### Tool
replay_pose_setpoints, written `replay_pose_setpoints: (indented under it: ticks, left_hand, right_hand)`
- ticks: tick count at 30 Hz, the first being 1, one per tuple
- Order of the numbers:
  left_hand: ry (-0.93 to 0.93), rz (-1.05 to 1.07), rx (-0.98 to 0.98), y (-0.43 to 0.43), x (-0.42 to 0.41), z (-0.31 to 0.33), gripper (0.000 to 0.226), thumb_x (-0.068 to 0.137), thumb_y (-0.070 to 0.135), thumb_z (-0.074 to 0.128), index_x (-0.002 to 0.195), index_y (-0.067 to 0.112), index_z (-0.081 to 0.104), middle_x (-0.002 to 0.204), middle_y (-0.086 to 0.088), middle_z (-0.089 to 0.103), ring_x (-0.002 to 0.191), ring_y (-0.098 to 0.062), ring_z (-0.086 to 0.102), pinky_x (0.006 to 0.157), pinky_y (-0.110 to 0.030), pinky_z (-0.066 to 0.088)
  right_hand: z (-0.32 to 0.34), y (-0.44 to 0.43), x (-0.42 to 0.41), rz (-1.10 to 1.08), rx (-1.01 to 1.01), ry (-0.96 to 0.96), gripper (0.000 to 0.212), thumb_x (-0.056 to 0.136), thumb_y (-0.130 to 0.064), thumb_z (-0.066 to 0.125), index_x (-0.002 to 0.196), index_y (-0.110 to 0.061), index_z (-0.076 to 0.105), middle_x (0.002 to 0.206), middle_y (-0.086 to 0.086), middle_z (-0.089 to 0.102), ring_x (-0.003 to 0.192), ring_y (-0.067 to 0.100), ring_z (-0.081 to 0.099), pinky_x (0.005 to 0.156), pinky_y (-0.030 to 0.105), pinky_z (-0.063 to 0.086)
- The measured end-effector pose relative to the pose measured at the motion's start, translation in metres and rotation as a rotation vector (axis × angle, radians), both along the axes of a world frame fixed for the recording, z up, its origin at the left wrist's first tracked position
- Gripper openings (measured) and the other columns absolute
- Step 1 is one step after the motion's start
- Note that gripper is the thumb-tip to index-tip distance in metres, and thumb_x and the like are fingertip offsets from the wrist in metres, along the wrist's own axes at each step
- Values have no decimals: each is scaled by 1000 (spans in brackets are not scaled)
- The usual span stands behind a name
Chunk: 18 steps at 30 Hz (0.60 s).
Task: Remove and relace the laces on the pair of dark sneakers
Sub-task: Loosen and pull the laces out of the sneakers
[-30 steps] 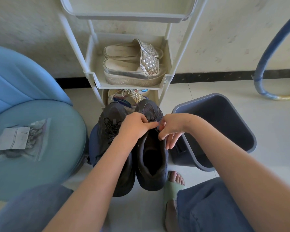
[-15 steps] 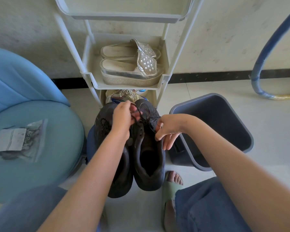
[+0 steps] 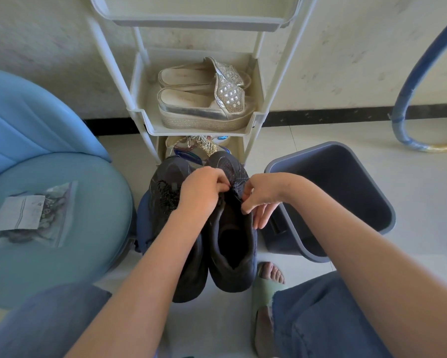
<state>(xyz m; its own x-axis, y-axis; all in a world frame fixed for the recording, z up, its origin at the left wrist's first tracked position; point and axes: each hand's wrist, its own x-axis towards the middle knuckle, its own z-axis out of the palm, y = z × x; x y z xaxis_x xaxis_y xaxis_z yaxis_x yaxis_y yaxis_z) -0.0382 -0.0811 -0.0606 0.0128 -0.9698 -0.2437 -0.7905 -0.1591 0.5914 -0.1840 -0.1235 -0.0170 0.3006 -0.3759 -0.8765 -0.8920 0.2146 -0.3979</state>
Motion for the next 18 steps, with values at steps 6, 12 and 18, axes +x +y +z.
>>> replay_pose_setpoints:
  ticks: [6,12,18]
  left_hand:
    - [1156,1123,-93,-8,11,9,25,103,9,34,84,4,49,83,-12,54,64,-13,58,48,-21,55]
    - [644,479,233,-7,-2,14,19,97,16,40,107,7,53,67,0,61,47,-9,50,42,-21,34]
    - [26,-6,171,5,0,12,10,88,28,64,91,20,68,89,2,61,88,-18,58,74,-28,43]
  right_hand:
    - [-1,3,1,10,5,17,29,86,-3,59,110,13,56,79,20,73,78,29,73,76,32,60]
    - [0,0,1,20,-11,18,30,87,-5,58,111,12,56,73,16,73,75,27,73,69,27,59]
    - [1,0,2,5,4,6,30,86,-2,59,113,10,55,76,20,72,72,28,73,67,29,60]
